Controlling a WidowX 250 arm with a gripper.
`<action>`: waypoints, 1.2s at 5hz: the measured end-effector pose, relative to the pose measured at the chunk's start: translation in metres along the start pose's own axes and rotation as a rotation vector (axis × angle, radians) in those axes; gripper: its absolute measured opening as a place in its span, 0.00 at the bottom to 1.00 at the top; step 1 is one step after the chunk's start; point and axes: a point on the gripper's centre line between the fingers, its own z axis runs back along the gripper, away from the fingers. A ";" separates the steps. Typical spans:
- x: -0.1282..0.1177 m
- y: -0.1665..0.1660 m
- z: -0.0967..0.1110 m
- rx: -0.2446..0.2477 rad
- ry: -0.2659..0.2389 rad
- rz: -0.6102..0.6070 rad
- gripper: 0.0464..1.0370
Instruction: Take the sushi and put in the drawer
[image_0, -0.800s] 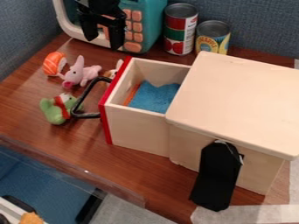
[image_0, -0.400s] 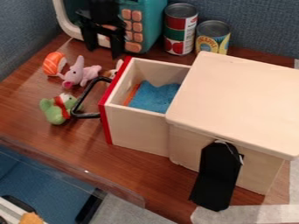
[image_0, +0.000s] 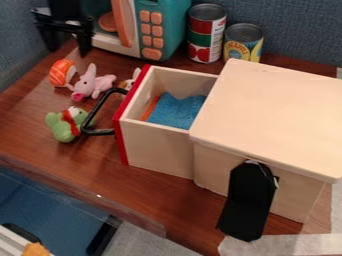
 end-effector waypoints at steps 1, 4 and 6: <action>-0.007 0.016 -0.024 0.013 0.038 0.065 0.96; -0.006 0.003 -0.059 0.006 0.098 0.054 0.65; -0.001 -0.017 -0.009 -0.005 0.010 0.002 0.54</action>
